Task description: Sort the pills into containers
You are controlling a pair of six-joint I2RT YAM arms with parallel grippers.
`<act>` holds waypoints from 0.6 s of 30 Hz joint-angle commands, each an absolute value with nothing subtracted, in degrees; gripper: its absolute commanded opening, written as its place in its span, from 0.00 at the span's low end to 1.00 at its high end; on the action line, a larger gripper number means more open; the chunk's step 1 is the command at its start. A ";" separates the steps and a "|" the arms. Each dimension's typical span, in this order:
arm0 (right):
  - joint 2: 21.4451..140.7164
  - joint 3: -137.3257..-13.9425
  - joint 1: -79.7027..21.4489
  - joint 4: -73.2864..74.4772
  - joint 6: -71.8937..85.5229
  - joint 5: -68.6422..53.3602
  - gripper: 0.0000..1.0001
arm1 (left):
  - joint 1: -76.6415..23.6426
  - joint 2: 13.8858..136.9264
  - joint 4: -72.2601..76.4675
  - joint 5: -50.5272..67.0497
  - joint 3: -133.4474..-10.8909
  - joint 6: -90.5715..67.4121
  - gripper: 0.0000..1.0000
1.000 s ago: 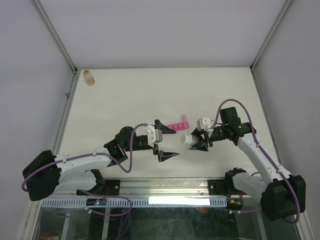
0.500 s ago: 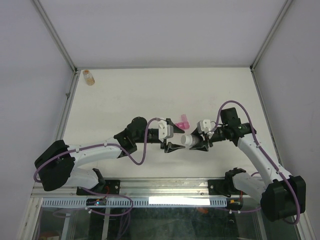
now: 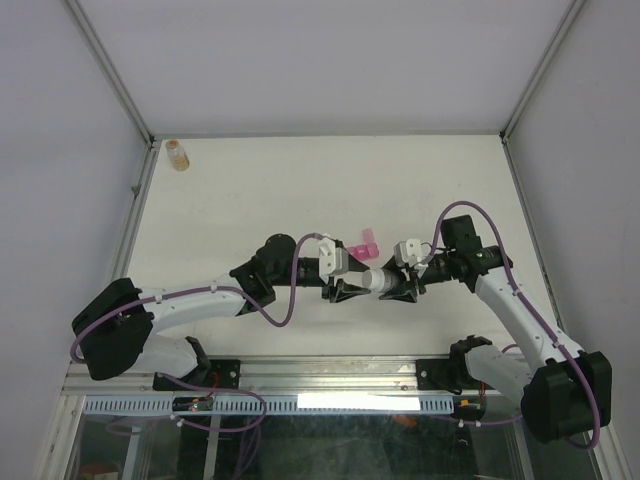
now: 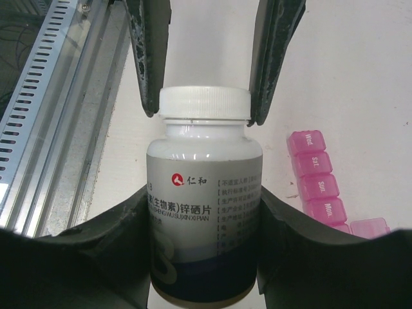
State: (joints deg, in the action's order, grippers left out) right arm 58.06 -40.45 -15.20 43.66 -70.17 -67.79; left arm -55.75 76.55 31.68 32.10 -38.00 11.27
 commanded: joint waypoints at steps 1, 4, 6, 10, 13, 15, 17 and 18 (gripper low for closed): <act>56.87 -41.14 -15.23 42.81 -70.38 -69.79 0.00 | -55.28 77.35 35.07 34.10 -40.07 10.13 0.49; 56.85 -41.14 -15.18 42.88 -70.32 -69.82 0.00 | -55.27 77.65 35.14 34.18 -40.11 9.49 0.46; 56.78 -41.19 -15.23 42.79 -70.31 -69.79 0.00 | -55.26 77.60 35.57 34.23 -39.97 8.68 0.33; 56.87 -41.19 -15.16 42.63 -69.98 -69.66 0.00 | -55.25 76.95 37.75 34.08 -39.05 6.04 0.15; 56.87 -41.37 -15.17 42.46 -69.50 -69.60 0.00 | -55.20 76.28 38.23 34.23 -38.46 2.77 0.07; 56.95 -41.40 -15.13 42.16 -68.86 -69.65 0.00 | -55.24 75.91 38.09 33.89 -38.35 -1.45 0.01; 57.10 -41.50 -15.16 42.02 -68.22 -69.62 0.00 | -55.28 75.73 38.14 33.33 -38.34 -6.51 0.00; 57.19 -41.56 -15.17 41.97 -68.00 -69.64 0.00 | -55.30 75.59 38.07 32.53 -38.28 -9.43 0.00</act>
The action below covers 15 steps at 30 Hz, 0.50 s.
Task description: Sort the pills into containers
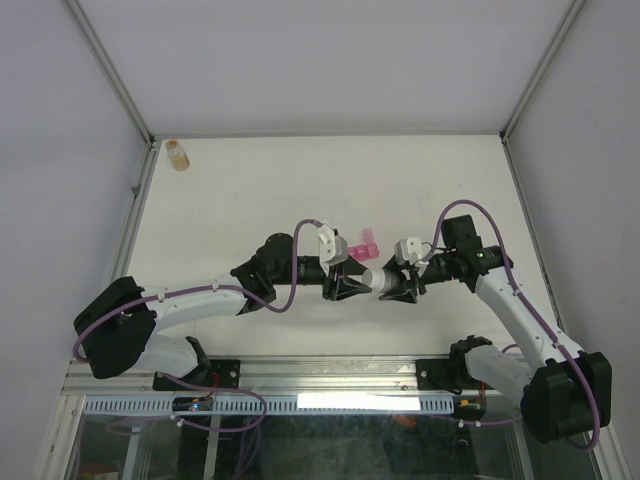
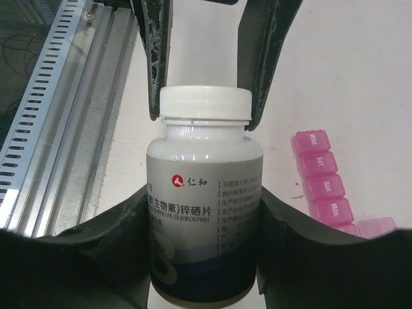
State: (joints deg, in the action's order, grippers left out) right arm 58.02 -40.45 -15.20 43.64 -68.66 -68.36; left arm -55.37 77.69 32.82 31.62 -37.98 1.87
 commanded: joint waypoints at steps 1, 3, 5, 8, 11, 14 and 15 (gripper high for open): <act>57.21 -41.57 -15.12 41.79 -67.64 -69.57 0.00 | -55.29 75.43 38.05 31.50 -38.13 -12.76 0.00; 57.39 -41.67 -15.16 41.60 -66.97 -69.37 0.00 | -55.28 75.19 38.06 29.29 -37.85 -20.01 0.00; 57.56 -41.66 -15.15 41.13 -66.32 -69.10 0.00 | -55.43 74.97 37.77 26.95 -37.87 -26.91 0.00; 57.91 -41.75 -15.18 40.96 -65.94 -69.15 0.00 | -56.31 74.44 34.38 23.89 -38.80 -33.28 0.00; 58.07 -41.86 -15.15 40.96 -65.68 -69.41 0.00 | -57.21 73.72 28.62 20.99 -40.53 -36.04 0.00; 58.18 -41.78 -15.13 40.85 -65.50 -69.27 0.00 | -57.97 73.20 28.21 20.51 -41.16 -36.73 0.06; 58.26 -41.73 -15.12 40.81 -65.44 -69.31 0.00 | -58.07 73.21 28.17 20.88 -41.28 -36.67 0.19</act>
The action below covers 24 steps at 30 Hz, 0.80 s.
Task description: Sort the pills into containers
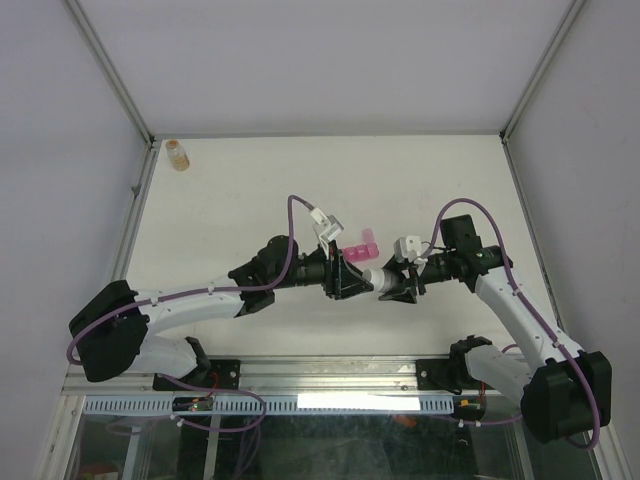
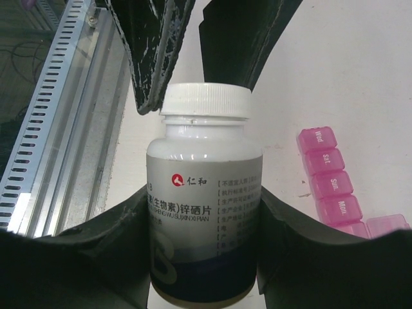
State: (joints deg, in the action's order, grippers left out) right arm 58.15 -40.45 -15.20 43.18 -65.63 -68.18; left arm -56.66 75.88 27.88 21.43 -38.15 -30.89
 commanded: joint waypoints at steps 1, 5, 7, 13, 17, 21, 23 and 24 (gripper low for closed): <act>58.27 -41.79 -15.18 40.79 -65.40 -69.26 0.00 | -58.09 73.27 27.92 21.39 -41.48 -36.38 0.25; 58.23 -41.75 -15.05 40.89 -65.30 -69.44 0.00 | -58.10 73.64 27.20 22.91 -41.95 -34.86 0.53; 58.18 -41.75 -15.03 40.92 -65.30 -69.53 0.00 | -58.10 73.44 26.11 22.80 -41.94 -33.81 0.65; 58.18 -41.84 -14.88 40.96 -65.39 -69.63 0.00 | -58.10 70.66 22.28 20.35 -40.36 -28.12 0.92; 58.35 -41.79 -14.88 41.30 -65.59 -70.11 0.00 | -58.01 66.36 19.17 17.85 -37.54 -17.65 0.99; 58.36 -41.80 -14.86 41.57 -66.05 -70.38 0.00 | -58.01 63.15 25.56 19.17 -31.43 -2.45 0.99; 58.28 -41.72 -14.85 41.81 -66.51 -70.56 0.00 | -57.97 63.01 33.16 21.09 -28.20 2.72 0.99; 58.27 -41.67 -14.89 41.87 -66.67 -70.57 0.00 | -58.00 63.45 36.53 21.84 -27.10 5.35 0.99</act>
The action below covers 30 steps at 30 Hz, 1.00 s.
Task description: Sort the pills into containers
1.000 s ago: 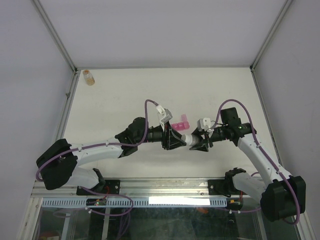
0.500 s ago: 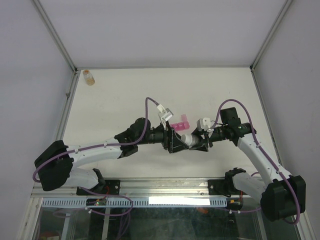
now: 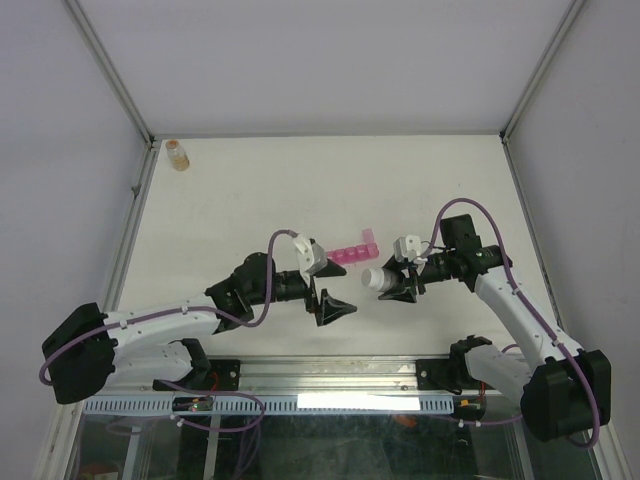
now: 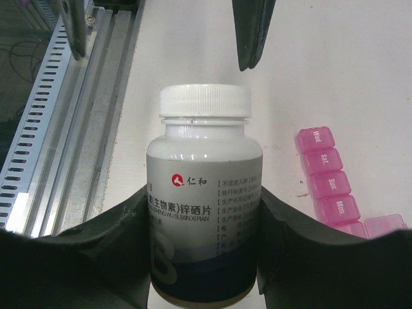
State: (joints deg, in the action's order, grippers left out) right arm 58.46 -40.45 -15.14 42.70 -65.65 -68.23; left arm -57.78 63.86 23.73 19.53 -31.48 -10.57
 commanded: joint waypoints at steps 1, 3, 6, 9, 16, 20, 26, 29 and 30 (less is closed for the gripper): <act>58.27 -41.65 -14.86 41.92 -66.77 -70.58 0.00 | -58.01 64.10 39.67 22.44 -27.05 7.67 0.99; 58.27 -41.57 -14.85 42.05 -66.94 -70.53 0.00 | -57.93 65.86 40.65 22.82 -28.56 12.24 0.99; 58.30 -41.57 -14.86 42.10 -67.15 -70.36 0.00 | -57.92 69.42 37.45 21.44 -33.26 16.73 0.99; 58.27 -41.59 -14.85 42.17 -67.30 -70.31 0.00 | -57.83 72.42 37.80 21.12 -35.81 18.05 0.99; 58.27 -41.57 -14.85 42.43 -67.58 -70.39 0.00 | -57.83 75.74 37.82 22.04 -38.27 16.57 0.84; 58.33 -41.72 -14.87 42.58 -67.68 -70.40 0.00 | -57.83 76.34 38.07 23.22 -38.66 15.51 0.77; 58.35 -41.66 -14.86 42.63 -67.60 -70.31 0.00 | -57.75 76.68 39.09 24.59 -38.69 14.15 0.61; 58.36 -41.66 -14.85 42.63 -67.59 -70.23 0.00 | -57.74 76.98 39.03 25.83 -38.97 13.09 0.49; 58.36 -41.66 -14.85 42.64 -67.59 -70.24 0.00 | -57.74 77.07 39.01 26.10 -39.06 12.46 0.43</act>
State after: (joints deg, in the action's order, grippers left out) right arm 58.50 -40.45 -15.09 42.70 -66.54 -68.20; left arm -57.78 76.84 35.18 23.81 -36.34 13.61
